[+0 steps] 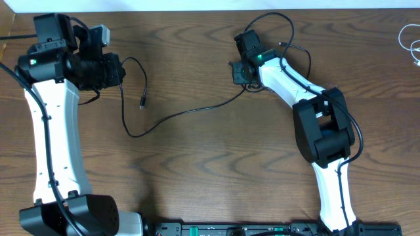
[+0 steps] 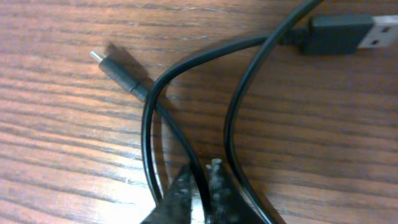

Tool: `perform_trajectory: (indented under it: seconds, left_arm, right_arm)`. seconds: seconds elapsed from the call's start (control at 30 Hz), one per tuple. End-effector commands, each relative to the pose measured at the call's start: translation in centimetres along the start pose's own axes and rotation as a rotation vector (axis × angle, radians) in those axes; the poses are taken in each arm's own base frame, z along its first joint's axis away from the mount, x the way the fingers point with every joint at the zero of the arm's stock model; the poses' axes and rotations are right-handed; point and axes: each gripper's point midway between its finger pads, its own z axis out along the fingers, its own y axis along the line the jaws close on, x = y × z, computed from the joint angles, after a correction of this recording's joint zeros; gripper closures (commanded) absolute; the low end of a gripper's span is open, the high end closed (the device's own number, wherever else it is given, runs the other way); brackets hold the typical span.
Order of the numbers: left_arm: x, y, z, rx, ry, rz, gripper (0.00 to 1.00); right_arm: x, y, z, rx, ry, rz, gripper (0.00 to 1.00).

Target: Untangle cables

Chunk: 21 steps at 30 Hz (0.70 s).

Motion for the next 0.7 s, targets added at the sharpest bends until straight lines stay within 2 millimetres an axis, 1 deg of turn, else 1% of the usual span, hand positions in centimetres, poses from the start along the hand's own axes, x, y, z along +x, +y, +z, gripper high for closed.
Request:
perform_trajectory:
  seconds: [0.0, 0.07, 0.1, 0.13, 0.2, 0.23, 0.33, 0.37, 0.4, 0.47, 0.57, 0.67]
  left_arm:
    - [-0.2, -0.6, -0.8, 0.016, -0.023, 0.022, 0.92]
    - [-0.2, -0.6, -0.8, 0.016, -0.023, 0.021, 0.92]
    - [-0.2, -0.6, -0.8, 0.017, -0.023, 0.018, 0.92]
    - [-0.2, -0.6, -0.8, 0.016, -0.023, 0.015, 0.92]
    - [-0.2, -0.6, -0.8, 0.016, -0.023, 0.012, 0.92]
    - [-0.2, -0.6, -0.8, 0.016, -0.023, 0.006, 0.93]
    - [-0.3, -0.6, -0.8, 0.017, -0.024, -0.004, 0.92]
    - [-0.3, -0.6, -0.8, 0.016, -0.023, -0.004, 0.92]
    - [-0.3, -0.6, -0.8, 0.016, -0.023, -0.004, 0.93]
    - [-0.3, -0.6, -0.8, 0.016, -0.023, -0.004, 0.92]
    - [-0.3, -0.6, -0.8, 0.016, -0.023, -0.004, 0.92]
    - [-0.3, -0.6, -0.8, 0.016, -0.023, -0.004, 0.92]
  right_arm:
    - [2.8, -0.7, 1.8, 0.024, 0.076, 0.014, 0.99]
    - [2.1, -0.5, 1.1, 0.019, 0.06, -0.008, 0.99]
    - [1.5, -0.5, 0.3, 0.024, 0.046, -0.031, 0.99]
    - [0.4, -1.0, -1.1, 0.048, 0.021, -0.031, 0.99]
    - [-1.1, -1.0, -3.6, 0.05, -0.016, -0.033, 0.99]
    - [-1.9, -0.9, -5.2, 0.04, -0.036, -0.037, 0.99]
    - [-3.2, -1.2, -9.3, 0.033, -0.058, -0.037, 0.99]
    - [-3.2, -1.4, -10.6, 0.044, -0.058, -0.035, 0.99]
    - [-3.2, -1.7, -11.5, 0.057, -0.057, -0.032, 0.99]
    - [-2.5, -2.6, -12.8, 0.103, -0.04, -0.015, 0.99]
    - [-1.0, -2.6, -12.9, 0.126, 0.015, -0.03, 0.99]
    - [0.9, -2.5, -12.6, 0.151, 0.083, -0.054, 0.99]
